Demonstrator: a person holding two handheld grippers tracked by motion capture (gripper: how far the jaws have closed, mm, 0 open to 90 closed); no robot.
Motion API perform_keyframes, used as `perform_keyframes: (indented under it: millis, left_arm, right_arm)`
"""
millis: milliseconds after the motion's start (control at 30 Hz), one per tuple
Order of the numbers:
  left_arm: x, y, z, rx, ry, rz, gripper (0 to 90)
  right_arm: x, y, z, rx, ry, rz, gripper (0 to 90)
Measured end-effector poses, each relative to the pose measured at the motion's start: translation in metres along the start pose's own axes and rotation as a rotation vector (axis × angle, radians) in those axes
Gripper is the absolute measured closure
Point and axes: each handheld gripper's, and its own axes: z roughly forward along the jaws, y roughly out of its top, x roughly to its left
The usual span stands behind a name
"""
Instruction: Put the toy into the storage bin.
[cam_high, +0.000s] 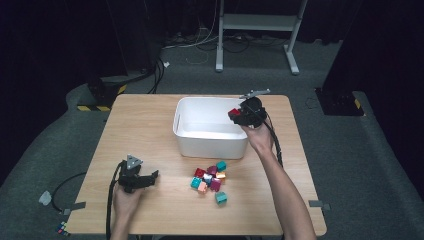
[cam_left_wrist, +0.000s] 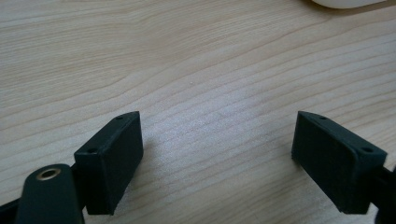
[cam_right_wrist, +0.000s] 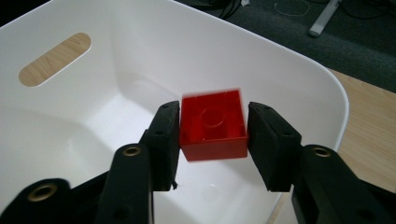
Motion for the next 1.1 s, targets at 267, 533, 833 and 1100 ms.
perform_keyframes:
  millis: [267, 533, 833, 1100]
  left_arm:
    - [0.000, 0.000, 0.000, 0.000, 0.001, 0.000, 17.0]
    - [0.000, 0.000, 0.000, -0.004, 0.002, -0.003, 17.0]
    - [0.000, 0.000, 0.000, -0.004, 0.002, -0.003, 17.0]
    - [0.000, 0.000, 0.000, -0.004, 0.003, -0.004, 17.0]
  right_arm:
    - [0.006, -0.003, -0.006, -0.005, -0.016, -0.022, 46.8]
    - [0.010, -0.010, -0.030, -0.084, 0.027, -0.026, 46.3]
    - [0.018, -0.031, -0.063, -0.152, 0.074, -0.029, 46.4]
    - [0.026, -0.062, -0.083, -0.182, 0.096, -0.024, 47.4]
